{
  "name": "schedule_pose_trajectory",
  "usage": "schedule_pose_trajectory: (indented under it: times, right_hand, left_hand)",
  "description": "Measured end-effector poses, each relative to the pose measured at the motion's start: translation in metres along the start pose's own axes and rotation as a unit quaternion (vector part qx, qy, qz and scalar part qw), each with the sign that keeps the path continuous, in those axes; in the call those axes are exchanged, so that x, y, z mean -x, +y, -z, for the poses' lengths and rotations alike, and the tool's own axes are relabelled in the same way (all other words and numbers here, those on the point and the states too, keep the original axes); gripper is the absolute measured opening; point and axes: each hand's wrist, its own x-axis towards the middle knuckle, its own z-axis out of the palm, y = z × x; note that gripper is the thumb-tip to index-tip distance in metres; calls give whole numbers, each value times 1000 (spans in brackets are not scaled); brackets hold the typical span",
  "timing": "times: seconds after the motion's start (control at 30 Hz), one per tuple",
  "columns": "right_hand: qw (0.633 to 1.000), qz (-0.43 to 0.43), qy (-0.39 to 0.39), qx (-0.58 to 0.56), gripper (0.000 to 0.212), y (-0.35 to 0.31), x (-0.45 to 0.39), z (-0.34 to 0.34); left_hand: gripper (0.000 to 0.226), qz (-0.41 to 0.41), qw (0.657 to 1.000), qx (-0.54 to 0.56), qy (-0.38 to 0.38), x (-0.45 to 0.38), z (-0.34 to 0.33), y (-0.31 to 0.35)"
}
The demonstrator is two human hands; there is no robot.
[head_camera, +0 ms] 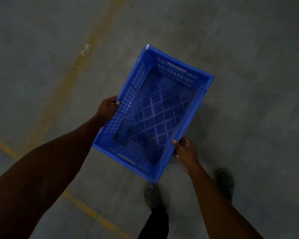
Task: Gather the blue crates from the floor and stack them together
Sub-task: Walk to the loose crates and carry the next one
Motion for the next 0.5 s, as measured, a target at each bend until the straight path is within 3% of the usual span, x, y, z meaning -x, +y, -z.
schedule_pose_trajectory:
  times: [0.23,0.37,0.5]
  right_hand:
    - [999,0,13,33,20,-5,0,-3]
    - [997,14,29,77,16,-8,3,-9]
    - [988,43,60,136,24,-7,5,-13]
  left_hand:
    - [36,21,1000,16,-2,-5,6,-27]
    - [24,22,1000,6,-1,-9,12,-38]
    - [28,13,1000,-5,24,6,3,-31]
